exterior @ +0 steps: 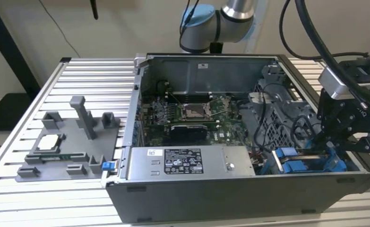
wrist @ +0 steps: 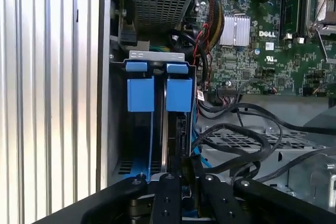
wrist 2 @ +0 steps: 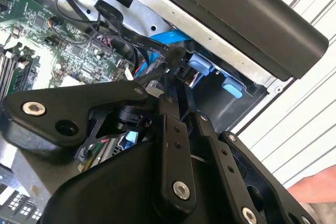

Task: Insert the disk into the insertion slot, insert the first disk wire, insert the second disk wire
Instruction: 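Insert the first disk wire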

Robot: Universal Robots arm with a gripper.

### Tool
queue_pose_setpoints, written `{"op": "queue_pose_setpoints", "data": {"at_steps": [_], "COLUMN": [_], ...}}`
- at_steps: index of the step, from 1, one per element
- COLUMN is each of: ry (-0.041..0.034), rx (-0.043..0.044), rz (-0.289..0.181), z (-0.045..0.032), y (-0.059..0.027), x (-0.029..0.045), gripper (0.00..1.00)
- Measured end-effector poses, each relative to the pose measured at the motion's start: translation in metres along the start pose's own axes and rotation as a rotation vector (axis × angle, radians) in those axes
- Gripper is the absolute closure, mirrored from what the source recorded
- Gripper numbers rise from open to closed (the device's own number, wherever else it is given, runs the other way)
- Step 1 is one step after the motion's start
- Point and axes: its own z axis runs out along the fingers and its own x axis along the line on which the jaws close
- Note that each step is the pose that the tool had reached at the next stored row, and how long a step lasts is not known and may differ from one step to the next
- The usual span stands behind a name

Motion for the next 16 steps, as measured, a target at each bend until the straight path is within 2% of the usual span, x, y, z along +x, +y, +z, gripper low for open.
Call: {"op": "queue_pose_setpoints", "data": {"at_steps": [11,16], "ry": [-0.0001,0.0001], "rx": [0.0014,0.0026], "rz": [0.014,0.025], "z": [0.0024,0.0068], "y": [-0.0002,-0.0003], "x": [-0.0011,-0.0006], "gripper": [1.00,1.00]}}
